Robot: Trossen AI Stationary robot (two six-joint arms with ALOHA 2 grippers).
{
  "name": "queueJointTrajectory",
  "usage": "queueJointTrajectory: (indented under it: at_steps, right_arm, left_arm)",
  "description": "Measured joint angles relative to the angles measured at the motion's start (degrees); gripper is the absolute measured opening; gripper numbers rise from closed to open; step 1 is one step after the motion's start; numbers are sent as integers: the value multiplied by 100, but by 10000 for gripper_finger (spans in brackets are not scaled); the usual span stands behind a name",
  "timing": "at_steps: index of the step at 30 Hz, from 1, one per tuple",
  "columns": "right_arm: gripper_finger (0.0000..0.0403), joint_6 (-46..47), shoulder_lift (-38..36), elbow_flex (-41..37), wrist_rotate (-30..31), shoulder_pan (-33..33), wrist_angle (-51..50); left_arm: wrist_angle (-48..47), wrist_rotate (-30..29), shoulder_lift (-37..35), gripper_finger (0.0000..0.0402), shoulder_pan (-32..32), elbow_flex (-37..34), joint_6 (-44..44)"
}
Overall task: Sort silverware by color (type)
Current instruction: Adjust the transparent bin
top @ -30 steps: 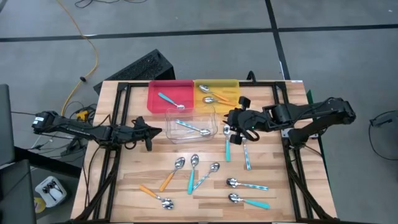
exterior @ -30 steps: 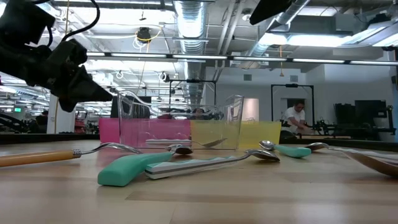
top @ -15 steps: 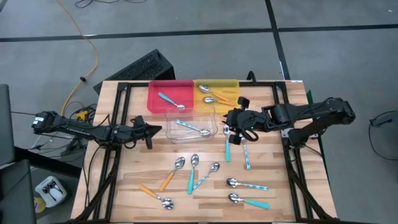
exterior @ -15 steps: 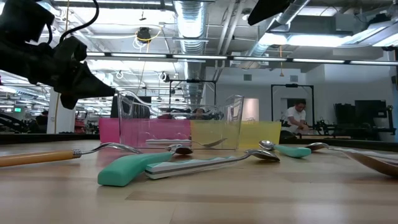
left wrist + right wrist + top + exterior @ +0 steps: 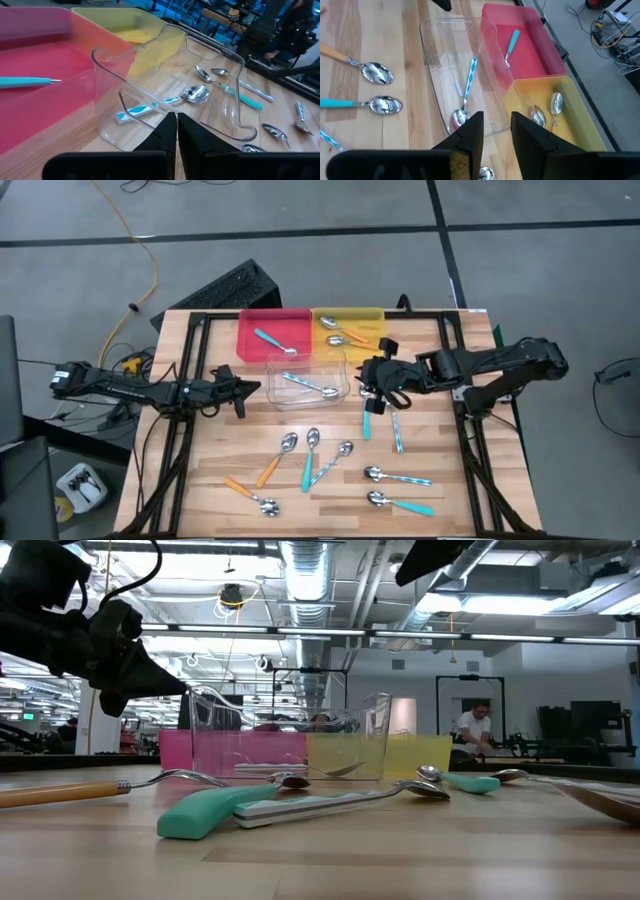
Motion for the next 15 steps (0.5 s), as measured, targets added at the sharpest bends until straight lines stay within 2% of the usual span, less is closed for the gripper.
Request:
queueJointTrajectory:
  at_steps: [6, 15]
  right_arm:
    - [121, 39, 4, 0, 0, 0, -1]
    - [121, 42, 4, 0, 0, 0, -2]
  left_arm:
    - [141, -39, 134, 0, 0, 0, -3]
    - [788, -176, 965, 0, 0, 2, -30]
